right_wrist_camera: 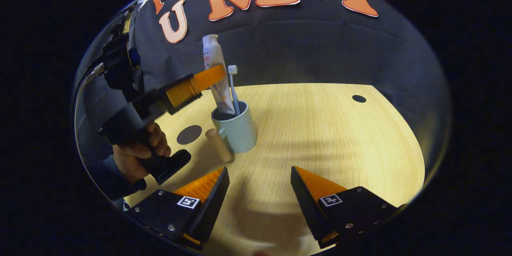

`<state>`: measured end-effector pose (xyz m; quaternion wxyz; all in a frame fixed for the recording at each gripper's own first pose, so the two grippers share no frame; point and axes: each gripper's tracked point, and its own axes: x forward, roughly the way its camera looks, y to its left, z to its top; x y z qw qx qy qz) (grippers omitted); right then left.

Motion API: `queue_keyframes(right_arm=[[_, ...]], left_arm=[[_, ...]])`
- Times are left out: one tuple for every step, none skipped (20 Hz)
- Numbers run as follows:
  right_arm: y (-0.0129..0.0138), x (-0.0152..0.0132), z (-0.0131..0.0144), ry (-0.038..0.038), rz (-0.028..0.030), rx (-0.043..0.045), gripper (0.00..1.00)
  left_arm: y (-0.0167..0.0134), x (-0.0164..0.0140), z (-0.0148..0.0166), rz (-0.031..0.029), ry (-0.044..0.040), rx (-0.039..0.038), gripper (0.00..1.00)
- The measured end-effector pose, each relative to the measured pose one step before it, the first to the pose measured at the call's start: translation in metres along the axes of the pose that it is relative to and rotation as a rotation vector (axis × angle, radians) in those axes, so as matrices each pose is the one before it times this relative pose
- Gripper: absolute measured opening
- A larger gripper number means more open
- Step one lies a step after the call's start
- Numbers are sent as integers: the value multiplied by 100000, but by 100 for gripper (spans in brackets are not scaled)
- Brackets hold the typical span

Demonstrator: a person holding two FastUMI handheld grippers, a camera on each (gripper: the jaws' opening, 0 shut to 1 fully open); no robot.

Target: Put the toothbrush and toothpaste on the desktop into the cup, then pick up the cup and place it on the coaster on the desktop.

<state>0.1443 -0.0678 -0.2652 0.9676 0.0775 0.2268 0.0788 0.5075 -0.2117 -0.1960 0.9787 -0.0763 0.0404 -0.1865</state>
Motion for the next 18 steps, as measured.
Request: queue_keyframes(right_arm=[[-49, 30, 43, 76, -180, 68, 93], [-227, -26, -123, -116, -388, -111, 94], [82, -167, 327, -1363, -637, -75, 94], [159, 29, 344, -1743, 247, -269, 94], [44, 63, -95, 327, 161, 130, 94], [96, 104, 22, 108, 68, 83, 94], [223, 88, 209, -604, 1, 156, 94], [78, 48, 146, -291, 91, 640, 94], [281, 151, 155, 340, 17, 1660, 94], [441, 129, 210, 707, 380, 1517, 94], [548, 112, 554, -188, -219, 940, 94], [781, 269, 448, 879, -146, -105, 94], [783, 6, 321, 1330, 615, -43, 94], [1375, 75, 710, 1371, 2213, 1075, 95], [1109, -66, 570, 91, 1889, 1444, 95], [901, 20, 708, -537, 1128, 741, 95], [755, 154, 838, 704, -852, -577, 95], [504, 73, 853, 274, -2491, -2749, 94]], left_arm=[[-259, -229, -1168, -711, 3281, 561, 14], [-20, -253, -535, 140, 1735, 193, 18], [-224, -377, -868, -891, 3665, -54, 27], [-4, -774, -186, -7, 899, 743, 36], [13, -619, 702, -245, -1188, 311, 36], [238, -655, 740, 1170, -1244, 1618, 38], [99, -553, 496, 385, -682, 1649, 39], [157, -745, 858, 463, -611, 1472, 57], [298, -795, 925, 114, -115, 312, 70], [248, -883, 915, 174, 463, -806, 82], [497, -1303, 1563, 484, -35, -1570, 85], [759, -1296, 1163, 1352, 770, 396, 88], [843, -1314, 947, 1588, 1640, 1477, 92], [1484, -2011, 1100, 2664, 2573, 1798, 96], [624, -1117, 243, 1059, 1714, 395, 97], [752, -962, 521, 942, 1139, -82, 98], [1070, -1339, 472, 1751, 2033, -176, 97], [990, -1326, 735, 2012, 1110, -303, 98]])
